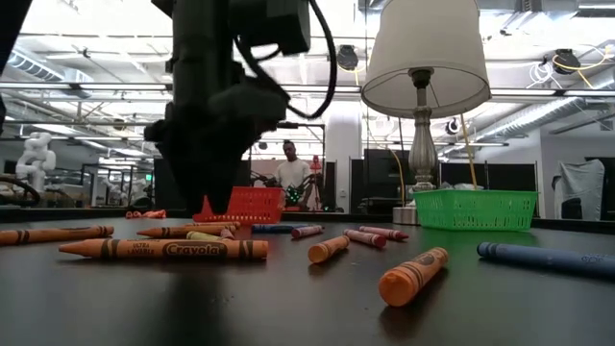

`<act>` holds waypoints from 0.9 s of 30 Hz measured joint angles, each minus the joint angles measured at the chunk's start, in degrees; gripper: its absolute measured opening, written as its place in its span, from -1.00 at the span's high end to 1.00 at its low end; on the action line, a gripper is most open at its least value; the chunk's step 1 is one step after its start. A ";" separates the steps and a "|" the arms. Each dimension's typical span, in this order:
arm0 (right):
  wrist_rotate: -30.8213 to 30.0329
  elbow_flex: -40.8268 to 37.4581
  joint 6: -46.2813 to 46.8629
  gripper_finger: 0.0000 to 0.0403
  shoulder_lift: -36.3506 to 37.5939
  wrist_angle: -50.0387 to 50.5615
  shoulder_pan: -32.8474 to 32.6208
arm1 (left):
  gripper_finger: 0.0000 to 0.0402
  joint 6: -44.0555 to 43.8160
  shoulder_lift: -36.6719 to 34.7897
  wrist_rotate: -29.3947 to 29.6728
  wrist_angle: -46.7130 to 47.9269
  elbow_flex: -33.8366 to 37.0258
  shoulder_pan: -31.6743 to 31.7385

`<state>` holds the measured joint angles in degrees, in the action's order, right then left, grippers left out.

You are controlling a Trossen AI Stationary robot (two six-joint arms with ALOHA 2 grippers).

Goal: Sort crayons
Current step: Put the orange crayon into the blue basket

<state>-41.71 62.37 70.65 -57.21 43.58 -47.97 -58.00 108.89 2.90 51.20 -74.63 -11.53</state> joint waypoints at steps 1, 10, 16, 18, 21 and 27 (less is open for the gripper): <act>0.00 0.00 -0.54 0.56 0.00 0.03 0.00 | 0.03 -0.09 0.32 -0.02 0.27 0.11 0.08; 0.00 0.00 -4.98 0.56 -0.02 0.83 0.00 | 0.24 0.18 1.65 -0.52 -0.38 0.18 0.31; -0.15 0.00 -5.59 0.56 -0.02 2.97 0.00 | 0.25 0.36 4.74 -0.70 -3.56 -0.21 0.26; -0.14 0.00 -5.59 0.56 -0.02 3.75 0.02 | 0.25 0.38 5.37 -0.70 -3.75 -0.18 0.26; -0.15 0.00 -5.59 0.56 -0.02 4.52 0.02 | 0.26 0.25 5.87 -0.62 -3.92 -0.12 0.26; -0.22 0.00 -5.59 0.56 -0.02 6.33 0.02 | 0.46 -0.04 5.98 -0.77 -4.00 -0.11 0.37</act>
<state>-41.93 62.37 65.06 -57.23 49.92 -47.94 -58.04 114.87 2.12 47.20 -74.74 -11.16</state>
